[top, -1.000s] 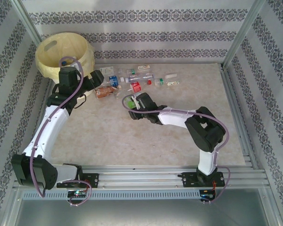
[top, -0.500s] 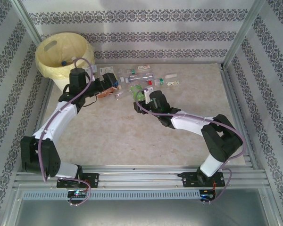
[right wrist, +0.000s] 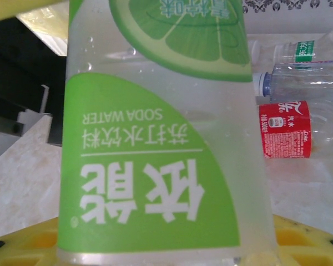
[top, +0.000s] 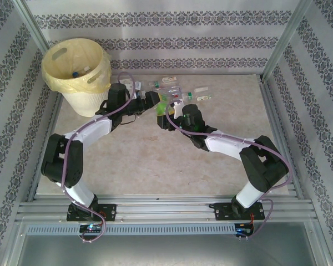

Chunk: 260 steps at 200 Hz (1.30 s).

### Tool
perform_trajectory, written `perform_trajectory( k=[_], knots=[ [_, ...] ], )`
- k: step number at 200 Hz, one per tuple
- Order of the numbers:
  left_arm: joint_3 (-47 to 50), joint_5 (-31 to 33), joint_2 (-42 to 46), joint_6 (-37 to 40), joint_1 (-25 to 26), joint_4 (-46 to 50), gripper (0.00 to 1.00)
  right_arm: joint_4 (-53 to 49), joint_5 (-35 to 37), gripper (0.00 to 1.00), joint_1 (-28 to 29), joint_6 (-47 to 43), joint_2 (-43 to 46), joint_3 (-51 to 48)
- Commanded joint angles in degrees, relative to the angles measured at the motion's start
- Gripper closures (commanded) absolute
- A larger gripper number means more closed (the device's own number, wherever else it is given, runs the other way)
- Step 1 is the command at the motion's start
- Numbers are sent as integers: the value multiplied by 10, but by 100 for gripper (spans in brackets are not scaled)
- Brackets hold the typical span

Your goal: Put the plastic bottles in the bin

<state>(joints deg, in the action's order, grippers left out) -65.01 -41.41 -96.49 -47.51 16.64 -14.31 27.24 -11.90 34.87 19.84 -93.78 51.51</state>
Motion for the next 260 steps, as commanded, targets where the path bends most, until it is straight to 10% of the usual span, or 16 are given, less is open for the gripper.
perform_trajectory(
  k=[1, 24, 90, 120, 134, 260],
  knots=[
    [-20, 1, -15, -22, 10, -50, 0, 25, -29, 47, 2, 7, -1, 20],
    [-23, 27, -22, -19, 10, -44, 2, 13, -44, 46, 7, -3, -2, 30],
    [-28, 18, -21, -19, 11, -54, 47, -23, -66, 37, 7, -20, -10, 64],
    [-33, 32, -10, -5, 10, -37, 50, -22, -88, 26, 5, -37, -10, 70],
    [-37, 39, -7, 3, 10, -27, 51, -20, -78, 2, 4, -41, -2, 65],
    [-175, 220, 65, 115, -58, 141, 52, -6, 87, 2, -46, 6, 166, -27]
  ],
)
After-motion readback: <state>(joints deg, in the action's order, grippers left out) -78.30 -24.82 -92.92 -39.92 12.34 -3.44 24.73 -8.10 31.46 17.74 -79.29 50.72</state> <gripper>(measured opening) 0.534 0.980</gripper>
